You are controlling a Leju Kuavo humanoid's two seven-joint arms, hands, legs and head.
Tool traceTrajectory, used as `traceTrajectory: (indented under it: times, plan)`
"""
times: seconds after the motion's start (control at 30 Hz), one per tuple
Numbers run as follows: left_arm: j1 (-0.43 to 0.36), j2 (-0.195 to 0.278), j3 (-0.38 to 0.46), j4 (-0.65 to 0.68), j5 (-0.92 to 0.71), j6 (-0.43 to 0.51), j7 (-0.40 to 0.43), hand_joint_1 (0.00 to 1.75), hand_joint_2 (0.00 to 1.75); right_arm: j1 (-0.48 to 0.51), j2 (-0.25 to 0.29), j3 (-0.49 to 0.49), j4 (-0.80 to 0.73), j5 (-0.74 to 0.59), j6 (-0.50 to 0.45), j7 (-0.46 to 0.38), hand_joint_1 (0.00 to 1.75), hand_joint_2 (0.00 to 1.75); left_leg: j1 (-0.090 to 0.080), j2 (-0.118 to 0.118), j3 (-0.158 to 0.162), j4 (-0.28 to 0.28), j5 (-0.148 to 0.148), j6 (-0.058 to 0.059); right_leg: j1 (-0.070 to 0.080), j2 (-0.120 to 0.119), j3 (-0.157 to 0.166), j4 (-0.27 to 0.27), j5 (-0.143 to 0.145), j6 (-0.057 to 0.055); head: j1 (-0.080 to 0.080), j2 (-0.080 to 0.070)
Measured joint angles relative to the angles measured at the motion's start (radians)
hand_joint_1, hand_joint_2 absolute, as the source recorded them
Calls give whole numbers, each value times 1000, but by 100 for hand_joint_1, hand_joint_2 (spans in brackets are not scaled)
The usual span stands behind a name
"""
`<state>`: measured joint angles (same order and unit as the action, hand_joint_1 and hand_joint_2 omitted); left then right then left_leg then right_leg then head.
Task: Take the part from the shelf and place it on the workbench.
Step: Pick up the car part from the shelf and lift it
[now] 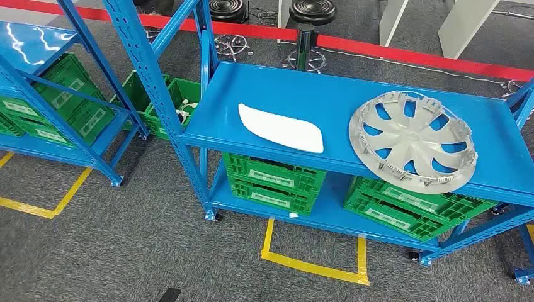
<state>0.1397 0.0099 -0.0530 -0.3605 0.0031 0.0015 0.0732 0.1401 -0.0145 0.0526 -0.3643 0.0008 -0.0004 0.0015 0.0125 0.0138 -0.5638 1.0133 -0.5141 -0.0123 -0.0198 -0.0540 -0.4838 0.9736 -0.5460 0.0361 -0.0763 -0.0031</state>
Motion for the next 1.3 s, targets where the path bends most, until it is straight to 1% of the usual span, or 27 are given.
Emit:
traceTrajectory:
  times: [0.5,0.67,0.77,1.0,1.13,1.23,1.3]
  plan:
    - [-1,0,-1,1,1,4,0,0,175,-2,0,2,0,-2,-1,0,0,175,0,0,0,0,0,0,0,0,0,0,0,0,0,0]
    - [-13,0,-30,5,20,39,0,0,175,-21,1,26,3,-36,-27,14,0,175,0,0,0,0,0,0,0,0,0,0,0,0,0,0]
    - [-26,-1,-65,8,36,70,0,0,175,-35,1,56,4,-67,-51,28,0,175,0,0,0,0,0,0,0,0,0,0,0,0,0,0]
    - [-56,-2,-176,15,71,140,1,0,175,-65,5,150,12,-137,-106,62,0,175,0,-2,0,0,0,0,0,0,0,0,0,0,0,0]
    - [-83,-1,-291,25,95,189,25,0,175,-91,7,241,25,-186,-144,84,0,175,0,-2,0,0,0,0,0,0,0,0,0,0,0,0]
    - [-97,-1,-360,31,110,220,32,0,175,-106,8,297,31,-218,-170,97,0,175,0,-2,0,0,0,0,0,0,1,0,0,0,0,0]
    - [-107,0,-405,35,121,243,32,0,175,-116,9,334,36,-240,-187,106,0,87,0,-2,0,0,0,0,0,0,1,0,0,0,0,0]
